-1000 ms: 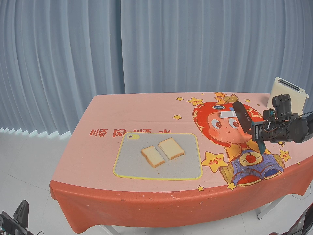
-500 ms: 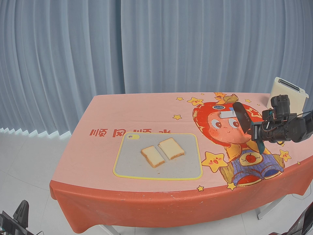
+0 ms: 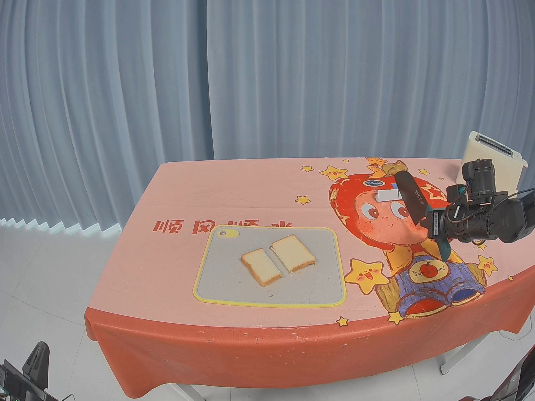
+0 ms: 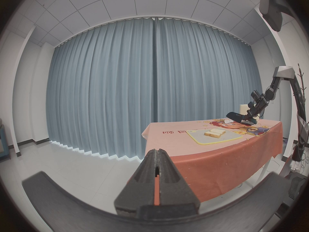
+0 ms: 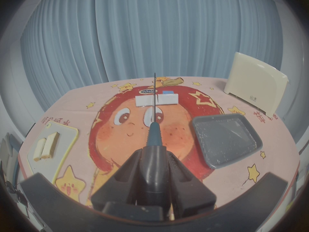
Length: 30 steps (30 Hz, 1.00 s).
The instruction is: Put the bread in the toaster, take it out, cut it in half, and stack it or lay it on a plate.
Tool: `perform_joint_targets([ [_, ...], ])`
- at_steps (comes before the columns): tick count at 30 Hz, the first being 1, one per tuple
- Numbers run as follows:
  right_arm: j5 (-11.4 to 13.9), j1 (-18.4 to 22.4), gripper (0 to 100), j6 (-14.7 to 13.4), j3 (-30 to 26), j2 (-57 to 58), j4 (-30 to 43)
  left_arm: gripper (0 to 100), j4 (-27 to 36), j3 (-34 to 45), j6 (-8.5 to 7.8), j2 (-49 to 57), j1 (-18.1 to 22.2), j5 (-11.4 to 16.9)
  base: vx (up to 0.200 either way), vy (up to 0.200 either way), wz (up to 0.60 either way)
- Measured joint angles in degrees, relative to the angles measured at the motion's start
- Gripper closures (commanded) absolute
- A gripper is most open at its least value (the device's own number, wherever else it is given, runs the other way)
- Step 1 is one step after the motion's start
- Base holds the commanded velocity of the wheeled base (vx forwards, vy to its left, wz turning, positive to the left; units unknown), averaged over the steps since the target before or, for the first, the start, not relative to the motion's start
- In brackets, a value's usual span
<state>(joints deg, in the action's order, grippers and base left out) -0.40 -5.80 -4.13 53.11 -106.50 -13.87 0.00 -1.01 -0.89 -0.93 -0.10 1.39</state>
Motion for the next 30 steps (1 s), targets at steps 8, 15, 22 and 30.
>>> perform_joint_targets([
  [8, -3.5, -2.2, 100, 0.2, 4.4, 0.4, 2.1, 100, 0.0, 0.0, 0.00, 0.0, 0.0, 0.0, 0.000, 0.000, 0.00],
  [15, -3.8, -1.9, 100, 0.3, 10.2, -0.3, 10.9, 100, 0.0, 0.0, 0.02, 0.0, 0.0, 0.0, 0.000, 0.000, 0.00],
  [22, -4.0, -0.7, 100, 0.3, 11.3, -2.8, 10.3, 100, 0.0, 0.0, 0.00, 0.0, 0.0, 0.0, 0.000, 0.000, 0.00],
  [30, -4.0, -0.5, 100, 0.5, 10.9, -4.5, 10.3, 100, 0.0, 0.0, 0.00, 0.0, 0.0, 0.0, 0.000, 0.000, 0.00],
])
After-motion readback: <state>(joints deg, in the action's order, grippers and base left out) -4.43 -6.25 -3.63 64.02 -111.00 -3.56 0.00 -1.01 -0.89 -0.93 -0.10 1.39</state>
